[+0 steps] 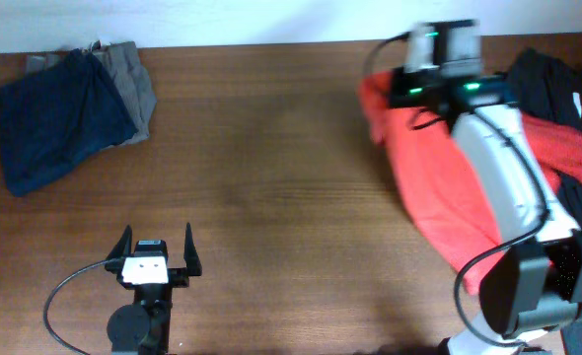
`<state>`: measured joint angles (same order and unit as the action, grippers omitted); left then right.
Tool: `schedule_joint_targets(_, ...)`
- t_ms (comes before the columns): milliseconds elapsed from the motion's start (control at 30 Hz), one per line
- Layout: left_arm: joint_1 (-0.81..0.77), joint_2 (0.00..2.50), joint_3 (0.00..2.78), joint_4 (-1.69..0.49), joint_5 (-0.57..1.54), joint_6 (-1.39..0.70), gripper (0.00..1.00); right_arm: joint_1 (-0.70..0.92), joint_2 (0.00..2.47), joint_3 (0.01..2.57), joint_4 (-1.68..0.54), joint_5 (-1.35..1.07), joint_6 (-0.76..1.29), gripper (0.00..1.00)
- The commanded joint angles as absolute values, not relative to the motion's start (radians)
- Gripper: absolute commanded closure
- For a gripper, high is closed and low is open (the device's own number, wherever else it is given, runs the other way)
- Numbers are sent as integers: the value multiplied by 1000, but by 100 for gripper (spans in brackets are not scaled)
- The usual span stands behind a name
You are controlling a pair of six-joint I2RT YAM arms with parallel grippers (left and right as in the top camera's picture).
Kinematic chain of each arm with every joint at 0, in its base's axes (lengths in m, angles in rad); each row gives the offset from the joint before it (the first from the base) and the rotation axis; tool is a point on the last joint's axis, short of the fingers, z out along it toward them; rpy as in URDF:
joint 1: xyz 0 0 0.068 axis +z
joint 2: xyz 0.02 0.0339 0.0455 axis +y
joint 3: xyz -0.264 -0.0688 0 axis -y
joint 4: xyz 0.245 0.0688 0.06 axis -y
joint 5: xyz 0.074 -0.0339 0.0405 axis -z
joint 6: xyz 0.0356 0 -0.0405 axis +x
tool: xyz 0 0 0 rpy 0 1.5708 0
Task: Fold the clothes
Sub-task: 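Lift the red T-shirt with the right gripper and drop it mid-table, then move the right gripper to the T-shirt's lower right hem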
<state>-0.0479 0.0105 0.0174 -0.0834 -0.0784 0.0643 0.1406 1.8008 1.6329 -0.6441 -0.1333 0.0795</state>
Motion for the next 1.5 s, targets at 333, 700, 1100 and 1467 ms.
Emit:
schedule_joint_targets(333, -43, 6, 12, -83, -68, 77, 1, 709, 1951, 1658, -531, 44, 162, 35)
schedule_joint_targets(700, -43, 6, 12, -83, -68, 77, 1, 539, 1617, 1773, -905, 149, 228, 8)
schedule_joint_targets(1100, -43, 6, 12, -83, -68, 77, 1, 350, 1364, 1772, -1423, 158, 390, 1)
schedule_joint_targets(1467, -43, 6, 12, -83, -68, 77, 1, 222, 1350, 1595, -1585, 146, 753, 1)
